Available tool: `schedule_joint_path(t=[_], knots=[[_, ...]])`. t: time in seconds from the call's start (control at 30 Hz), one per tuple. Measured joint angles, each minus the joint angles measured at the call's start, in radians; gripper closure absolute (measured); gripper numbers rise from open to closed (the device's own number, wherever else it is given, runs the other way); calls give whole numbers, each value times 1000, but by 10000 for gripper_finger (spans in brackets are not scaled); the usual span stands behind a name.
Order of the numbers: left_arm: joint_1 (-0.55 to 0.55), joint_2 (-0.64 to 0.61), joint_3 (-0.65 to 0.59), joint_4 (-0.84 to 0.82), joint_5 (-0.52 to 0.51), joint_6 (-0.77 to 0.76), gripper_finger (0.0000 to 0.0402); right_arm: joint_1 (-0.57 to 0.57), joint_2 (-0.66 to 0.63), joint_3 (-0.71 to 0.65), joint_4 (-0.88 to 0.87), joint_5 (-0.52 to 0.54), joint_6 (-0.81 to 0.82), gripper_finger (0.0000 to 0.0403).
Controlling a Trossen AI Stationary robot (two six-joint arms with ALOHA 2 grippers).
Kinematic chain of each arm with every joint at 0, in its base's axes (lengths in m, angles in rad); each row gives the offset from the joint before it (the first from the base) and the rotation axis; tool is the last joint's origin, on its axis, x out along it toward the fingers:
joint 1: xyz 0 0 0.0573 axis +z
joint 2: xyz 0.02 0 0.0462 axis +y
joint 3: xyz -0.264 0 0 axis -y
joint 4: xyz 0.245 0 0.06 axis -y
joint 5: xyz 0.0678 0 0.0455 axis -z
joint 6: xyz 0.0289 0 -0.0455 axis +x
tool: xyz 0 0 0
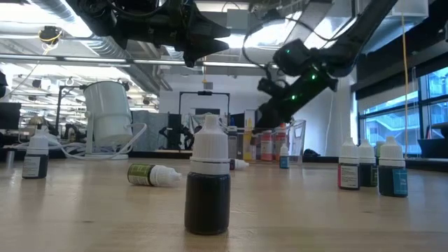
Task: Pick & Place food coloring
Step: Put the small pink food coloring bottle into the transparent container
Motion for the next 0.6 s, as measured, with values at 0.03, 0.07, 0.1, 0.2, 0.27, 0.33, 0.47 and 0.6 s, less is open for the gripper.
schedule_joint_path(t=[0.03,0.07,0.1,0.2,0.27,0.33,0.47,0.6], knots=[[0,0,0,-2,0,0,225,-4,12,1,8,0,4,348],[0,0,0,-2,0,0,225,-9,22,5,16,0,4,348],[1,0,0,-4,-1,0,226,-14,31,7,30,-2,6,348],[2,0,1,-11,-2,8,226,-28,43,9,45,-9,14,348],[2,0,1,-12,-2,18,224,-40,43,8,45,-14,37,348],[2,0,1,-18,-2,30,222,-53,44,7,52,-10,59,348],[2,0,1,-18,-3,34,222,-76,46,5,55,-34,117,348],[2,0,1,-18,-3,34,225,-89,47,4,55,-62,167,348]])
